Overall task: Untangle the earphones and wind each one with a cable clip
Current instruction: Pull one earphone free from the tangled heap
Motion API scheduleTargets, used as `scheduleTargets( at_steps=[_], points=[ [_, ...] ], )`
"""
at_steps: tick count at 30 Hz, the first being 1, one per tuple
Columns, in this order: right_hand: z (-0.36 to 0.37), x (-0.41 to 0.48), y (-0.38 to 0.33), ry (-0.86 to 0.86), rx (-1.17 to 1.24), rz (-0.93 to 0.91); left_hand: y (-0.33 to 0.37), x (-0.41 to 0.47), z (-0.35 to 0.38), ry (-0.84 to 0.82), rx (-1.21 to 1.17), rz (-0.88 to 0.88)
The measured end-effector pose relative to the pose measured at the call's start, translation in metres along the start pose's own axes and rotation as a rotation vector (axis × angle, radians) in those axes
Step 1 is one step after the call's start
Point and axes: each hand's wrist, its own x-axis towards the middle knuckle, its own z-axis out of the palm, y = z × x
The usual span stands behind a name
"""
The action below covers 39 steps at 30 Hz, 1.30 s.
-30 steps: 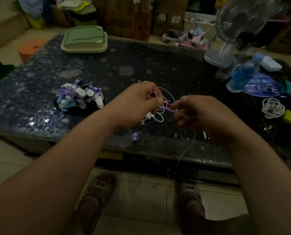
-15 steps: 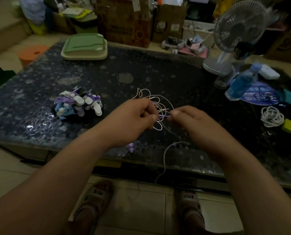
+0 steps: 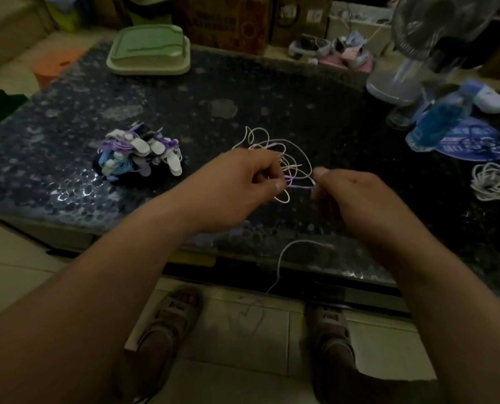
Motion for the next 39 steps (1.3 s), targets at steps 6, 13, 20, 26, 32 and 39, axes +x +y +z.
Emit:
scheduleTargets(
  at_steps=[6, 13, 20, 26, 32, 39],
  points=[
    [0.009, -0.007, 0.003, -0.329, 0.092, -0.067, 0.0, -0.003, 0.018, -0.051, 0.006, 0.082],
    [-0.011, 0.006, 0.013, -0.071, 0.088, 0.03, -0.003, 0.005, 0.008, -0.068, 0.071, 0.015],
    [-0.009, 0.0, 0.005, -0.08, -0.145, -0.088, 0.001, 0.01, 0.01, -0.072, 0.042, 0.027],
    [-0.008, -0.001, 0.005, -0.296, -0.074, -0.057, 0.0, 0.015, 0.016, -0.1, 0.027, 0.011],
    [-0.022, 0.004, 0.006, -0.125, -0.051, -0.068, 0.005, 0.008, 0.016, -0.267, -0.12, -0.091],
    [-0.02, 0.008, 0.001, 0.026, -0.012, -0.142, 0.014, 0.003, 0.017, -0.352, -0.506, -0.221]
  ],
)
